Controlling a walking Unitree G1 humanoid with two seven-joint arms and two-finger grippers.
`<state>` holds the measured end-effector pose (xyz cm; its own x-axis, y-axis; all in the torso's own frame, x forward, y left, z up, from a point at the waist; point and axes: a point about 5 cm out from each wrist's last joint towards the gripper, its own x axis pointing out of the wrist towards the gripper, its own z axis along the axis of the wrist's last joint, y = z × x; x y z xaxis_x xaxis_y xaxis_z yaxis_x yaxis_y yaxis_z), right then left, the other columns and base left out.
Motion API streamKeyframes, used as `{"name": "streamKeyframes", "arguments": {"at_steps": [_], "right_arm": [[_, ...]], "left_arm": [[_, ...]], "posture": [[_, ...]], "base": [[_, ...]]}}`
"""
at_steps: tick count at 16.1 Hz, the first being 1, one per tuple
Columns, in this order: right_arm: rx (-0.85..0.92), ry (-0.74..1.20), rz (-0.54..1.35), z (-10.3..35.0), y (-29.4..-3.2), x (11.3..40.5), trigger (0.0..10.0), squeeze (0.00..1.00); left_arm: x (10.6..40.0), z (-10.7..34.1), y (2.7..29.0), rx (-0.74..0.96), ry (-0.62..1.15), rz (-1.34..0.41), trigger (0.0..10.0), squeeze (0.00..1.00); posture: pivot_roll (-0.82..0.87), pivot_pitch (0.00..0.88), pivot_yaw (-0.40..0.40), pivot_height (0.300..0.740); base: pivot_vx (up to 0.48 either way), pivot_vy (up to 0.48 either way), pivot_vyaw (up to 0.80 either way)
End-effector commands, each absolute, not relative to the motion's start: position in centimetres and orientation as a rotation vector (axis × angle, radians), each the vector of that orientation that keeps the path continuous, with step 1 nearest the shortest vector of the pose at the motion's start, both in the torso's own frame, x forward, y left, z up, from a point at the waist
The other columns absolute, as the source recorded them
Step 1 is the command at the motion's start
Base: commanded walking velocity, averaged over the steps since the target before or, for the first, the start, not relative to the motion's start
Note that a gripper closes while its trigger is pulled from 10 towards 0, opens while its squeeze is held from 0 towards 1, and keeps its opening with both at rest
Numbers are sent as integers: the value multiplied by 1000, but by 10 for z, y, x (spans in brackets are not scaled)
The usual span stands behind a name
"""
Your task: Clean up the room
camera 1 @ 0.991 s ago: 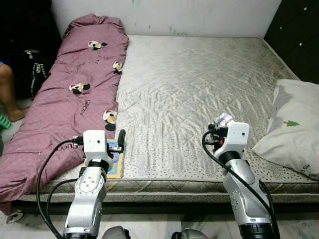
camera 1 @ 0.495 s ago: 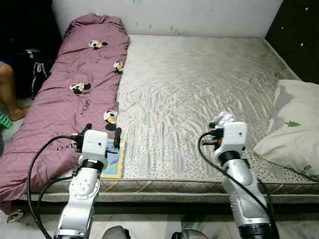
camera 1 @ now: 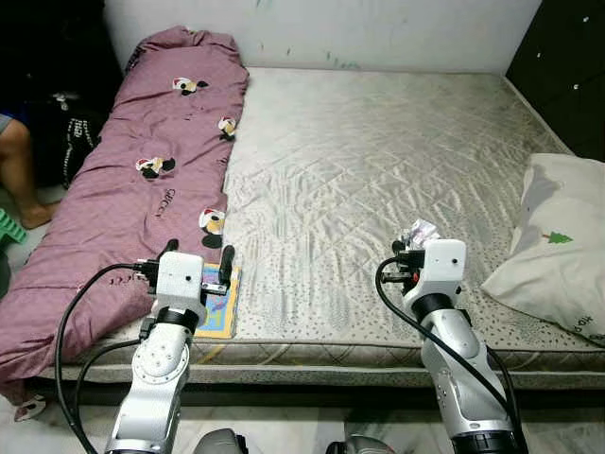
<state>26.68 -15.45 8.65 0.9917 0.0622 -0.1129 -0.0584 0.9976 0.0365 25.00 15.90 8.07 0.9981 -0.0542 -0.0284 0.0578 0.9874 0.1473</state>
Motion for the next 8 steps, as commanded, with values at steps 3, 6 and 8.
{"name": "streamKeyframes", "arguments": {"at_steps": [3,6,8], "right_arm": [[56,118,58,89,-155,268,10000,0],[55,124,57,88,-155,268,10000,0],[56,119,61,89,-155,268,10000,0]], "left_arm": [[253,83,156,71,42,-43,10000,0],[254,82,158,41,56,-31,10000,0],[254,82,159,38,56,-36,10000,0]], "posture": [[-34,0,-17,740],[-34,0,-18,740],[-34,0,-19,740]], "base": [[0,0,-458],[0,0,-800],[0,0,-400]]}}
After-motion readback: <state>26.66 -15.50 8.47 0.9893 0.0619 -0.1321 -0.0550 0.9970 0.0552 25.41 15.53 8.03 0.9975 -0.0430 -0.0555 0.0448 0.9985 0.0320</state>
